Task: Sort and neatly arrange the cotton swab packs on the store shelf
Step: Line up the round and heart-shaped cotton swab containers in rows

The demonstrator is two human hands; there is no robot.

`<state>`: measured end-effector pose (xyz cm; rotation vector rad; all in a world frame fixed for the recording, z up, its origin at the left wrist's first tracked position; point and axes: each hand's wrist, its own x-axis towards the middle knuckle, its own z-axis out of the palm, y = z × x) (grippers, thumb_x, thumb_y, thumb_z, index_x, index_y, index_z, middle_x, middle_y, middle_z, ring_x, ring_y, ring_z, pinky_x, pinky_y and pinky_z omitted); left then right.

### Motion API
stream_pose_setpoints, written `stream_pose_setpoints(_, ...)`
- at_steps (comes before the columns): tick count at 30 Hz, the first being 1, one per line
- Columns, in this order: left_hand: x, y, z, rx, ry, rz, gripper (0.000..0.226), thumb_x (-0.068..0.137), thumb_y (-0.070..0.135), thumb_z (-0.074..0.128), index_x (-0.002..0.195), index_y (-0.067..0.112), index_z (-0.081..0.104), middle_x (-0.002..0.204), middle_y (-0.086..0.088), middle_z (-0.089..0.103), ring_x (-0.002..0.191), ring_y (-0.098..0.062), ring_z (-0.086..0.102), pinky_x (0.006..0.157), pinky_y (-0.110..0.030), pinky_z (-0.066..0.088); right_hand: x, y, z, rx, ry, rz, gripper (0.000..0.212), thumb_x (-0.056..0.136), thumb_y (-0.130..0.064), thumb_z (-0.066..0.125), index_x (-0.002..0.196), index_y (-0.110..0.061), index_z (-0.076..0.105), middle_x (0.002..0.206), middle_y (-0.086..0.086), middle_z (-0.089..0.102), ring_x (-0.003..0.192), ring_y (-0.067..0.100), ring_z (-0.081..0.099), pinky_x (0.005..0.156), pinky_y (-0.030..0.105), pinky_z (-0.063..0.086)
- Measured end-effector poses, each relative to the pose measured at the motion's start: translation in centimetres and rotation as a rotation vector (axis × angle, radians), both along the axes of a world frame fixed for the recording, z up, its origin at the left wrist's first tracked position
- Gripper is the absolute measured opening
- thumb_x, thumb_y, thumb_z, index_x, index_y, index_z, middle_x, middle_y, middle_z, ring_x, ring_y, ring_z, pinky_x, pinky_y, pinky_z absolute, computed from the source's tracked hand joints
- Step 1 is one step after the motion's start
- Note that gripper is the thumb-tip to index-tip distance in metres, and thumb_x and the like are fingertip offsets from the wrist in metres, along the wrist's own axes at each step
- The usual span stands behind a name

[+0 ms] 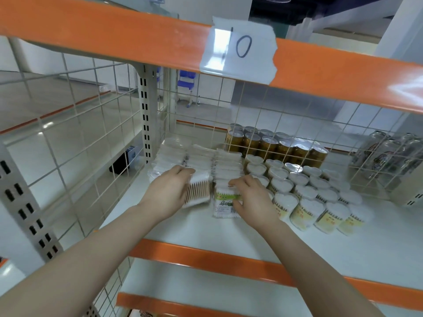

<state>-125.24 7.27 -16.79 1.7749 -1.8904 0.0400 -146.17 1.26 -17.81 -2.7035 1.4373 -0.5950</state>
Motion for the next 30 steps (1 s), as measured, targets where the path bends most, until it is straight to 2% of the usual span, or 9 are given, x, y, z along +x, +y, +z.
stream_pose_setpoints(5, -0.5, 0.9, 0.1, 0.020, 0.129, 0.024, 0.038, 0.090, 0.007, 0.049, 0.127, 0.013, 0.050, 0.124, -0.007, 0.055, 0.112, -0.023, 0.053, 0.089, -0.030, 0.042, 0.3, 1.0, -0.3, -0.009, -0.023, 0.082, 0.039, 0.078, -0.008, 0.062, 0.118, -0.012, 0.058, 0.115, 0.009, 0.055, 0.107, 0.028, 0.050, 0.087, 0.033, 0.037)
stream_pose_setpoints(12, -2.3, 1.9, -0.2, 0.072, 0.281, 0.017, 0.016, 0.091, 0.010, 0.053, 0.107, 0.013, 0.050, 0.111, -0.004, 0.060, 0.104, -0.019, 0.056, 0.078, -0.025, 0.040, 0.1, 2.8, -0.9, 0.003, -0.002, 0.148, 0.043, 0.082, -0.016, 0.064, 0.123, -0.011, 0.052, 0.120, 0.005, 0.058, 0.111, 0.024, 0.052, 0.091, 0.032, 0.039)
stream_pose_setpoints(14, -2.8, 2.0, -0.1, 0.081, 0.309, 0.012, 0.011, 0.091, 0.011, 0.053, 0.099, 0.016, 0.046, 0.103, 0.000, 0.059, 0.095, -0.017, 0.056, 0.070, -0.023, 0.036, 0.0, 3.2, -1.0, 0.022, -0.008, 0.148, 0.044, 0.084, -0.018, 0.062, 0.125, -0.012, 0.048, 0.122, 0.003, 0.058, 0.112, 0.021, 0.052, 0.090, 0.028, 0.038)
stream_pose_setpoints(18, -3.3, 2.0, -0.4, 0.091, 0.355, 0.015, 0.016, 0.091, 0.011, 0.053, 0.087, 0.021, 0.042, 0.085, 0.002, 0.056, 0.075, -0.015, 0.052, 0.059, -0.026, 0.033, -0.2, 3.6, -1.2, 0.028, -0.015, 0.156, 0.034, 0.087, -0.018, 0.059, 0.119, -0.013, 0.048, 0.117, 0.001, 0.058, 0.108, 0.018, 0.052, 0.078, 0.021, 0.032)
stream_pose_setpoints(20, -3.4, 2.0, -0.6, 0.094, 0.369, 0.016, 0.023, 0.090, 0.010, 0.054, 0.079, 0.024, 0.040, 0.081, 0.000, 0.057, 0.073, -0.017, 0.053, 0.060, -0.028, 0.036, -0.3, 3.6, -1.4, 0.036, -0.009, 0.162, 0.031, 0.088, -0.017, 0.058, 0.117, -0.011, 0.050, 0.115, 0.003, 0.059, 0.107, 0.020, 0.052, 0.081, 0.024, 0.035)
stream_pose_setpoints(23, -3.4, 2.1, -0.9, 0.125, 0.366, 0.015, 0.014, 0.090, 0.012, 0.055, 0.084, 0.020, 0.045, 0.087, -0.002, 0.061, 0.083, -0.019, 0.057, 0.069, -0.031, 0.041, -0.5, 3.5, -1.8, 0.047, -0.025, 0.171, 0.030, 0.089, -0.015, 0.057, 0.119, -0.011, 0.054, 0.116, 0.005, 0.060, 0.108, 0.023, 0.053, 0.086, 0.029, 0.039)
stream_pose_setpoints(25, -3.4, 2.1, -1.1, 0.153, 0.357, 0.001, 0.006, 0.092, 0.014, 0.053, 0.090, 0.019, 0.051, 0.092, -0.003, 0.064, 0.085, -0.018, 0.059, 0.074, -0.032, 0.045, -0.7, 3.3, -1.9, 0.061, -0.059, 0.171, 0.031, 0.090, -0.013, 0.054, 0.121, -0.011, 0.055, 0.117, 0.004, 0.060, 0.109, 0.021, 0.052, 0.086, 0.026, 0.037)
stream_pose_setpoints(27, -3.4, 2.2, -1.4, 0.177, 0.348, -0.017, 0.011, 0.093, 0.016, 0.050, 0.100, 0.019, 0.058, 0.092, -0.002, 0.066, 0.077, -0.013, 0.059, 0.068, -0.026, 0.044, -0.9, 3.1, -1.8, 0.080, -0.088, 0.169, 0.030, 0.092, -0.012, 0.052, 0.121, -0.011, 0.056, 0.118, 0.004, 0.060, 0.109, 0.020, 0.052, 0.084, 0.021, 0.035)
stream_pose_setpoints(30, -3.3, 2.4, -1.3, 0.188, 0.367, -0.053, 0.029, 0.092, 0.013, 0.050, 0.119, 0.015, 0.060, 0.078, 0.006, 0.060, 0.060, -0.001, 0.048, 0.053, -0.008, 0.032, -1.2, 2.6, -1.7, 0.091, -0.138, 0.153, 0.027, 0.092, -0.011, 0.053, 0.118, -0.010, 0.059, 0.114, 0.005, 0.062, 0.106, 0.019, 0.053, 0.083, 0.018, 0.034)
